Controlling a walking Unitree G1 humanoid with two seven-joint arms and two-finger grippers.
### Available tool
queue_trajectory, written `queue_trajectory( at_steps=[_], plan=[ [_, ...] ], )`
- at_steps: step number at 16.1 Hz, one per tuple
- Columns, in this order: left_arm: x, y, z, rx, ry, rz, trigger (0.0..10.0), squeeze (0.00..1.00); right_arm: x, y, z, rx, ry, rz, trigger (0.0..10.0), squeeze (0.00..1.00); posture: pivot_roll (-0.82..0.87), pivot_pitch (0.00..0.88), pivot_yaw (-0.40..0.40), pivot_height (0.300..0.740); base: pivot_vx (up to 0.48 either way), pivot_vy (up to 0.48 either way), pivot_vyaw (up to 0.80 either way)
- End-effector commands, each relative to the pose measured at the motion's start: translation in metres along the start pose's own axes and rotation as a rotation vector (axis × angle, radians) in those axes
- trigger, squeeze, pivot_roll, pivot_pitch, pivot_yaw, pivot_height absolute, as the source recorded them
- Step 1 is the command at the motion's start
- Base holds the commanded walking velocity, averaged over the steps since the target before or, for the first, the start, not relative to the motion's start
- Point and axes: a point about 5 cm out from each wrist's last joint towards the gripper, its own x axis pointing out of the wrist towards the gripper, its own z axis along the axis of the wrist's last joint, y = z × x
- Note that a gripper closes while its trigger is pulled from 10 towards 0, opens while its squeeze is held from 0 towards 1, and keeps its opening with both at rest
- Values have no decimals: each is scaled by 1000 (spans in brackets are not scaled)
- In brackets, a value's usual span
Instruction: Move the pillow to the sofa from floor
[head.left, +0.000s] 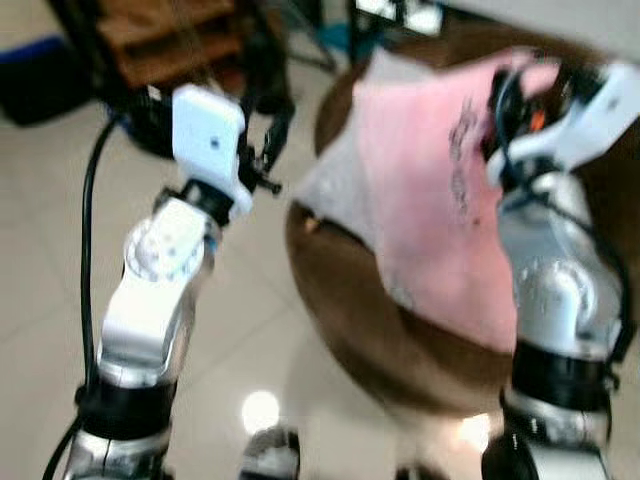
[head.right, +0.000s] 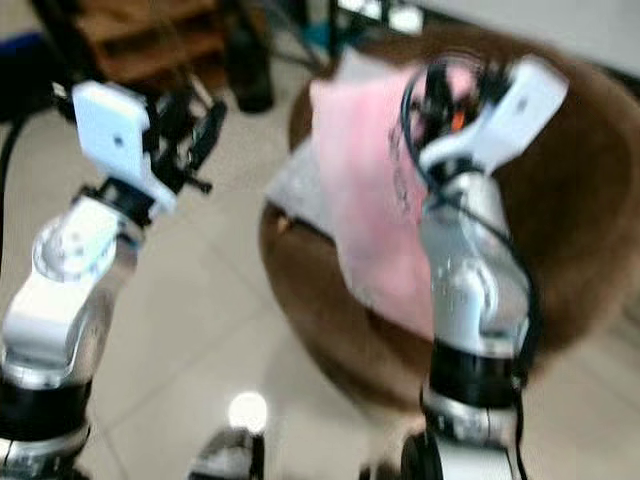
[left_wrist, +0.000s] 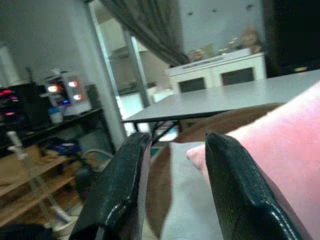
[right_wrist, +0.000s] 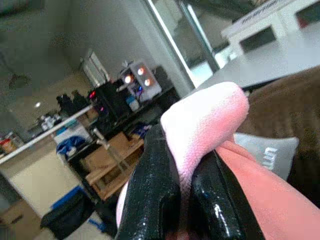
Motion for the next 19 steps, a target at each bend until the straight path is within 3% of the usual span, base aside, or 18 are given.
queue_trajectory(
  at_steps=[1,3,4,8,14,19],
  plan=[
    [-5,1,-10,7,43,20,10000,0,-2,3,-3,0,-11,15,10000,0,-15,0,39,740,0,0,0],
    [-13,2,-28,25,102,54,10000,0,-7,-7,-20,-9,40,-35,10000,0,-17,0,37,740,0,0,0],
    [-25,2,-50,25,177,86,10000,0,-13,-24,-40,-63,120,-124,10000,0,-17,0,34,740,0,0,0],
    [-47,-5,-87,29,326,104,10000,0,-30,-33,-70,-189,232,-89,10000,0,-16,0,31,740,0,0,0],
    [-42,-5,-88,20,301,95,10000,0,-29,-31,-77,-170,240,-73,10000,0,-8,0,35,740,131,0,-396],
    [-42,-5,-88,21,291,99,10000,0,-27,-23,-83,-181,256,-19,10000,0,-4,0,23,740,264,0,0]
  ],
)
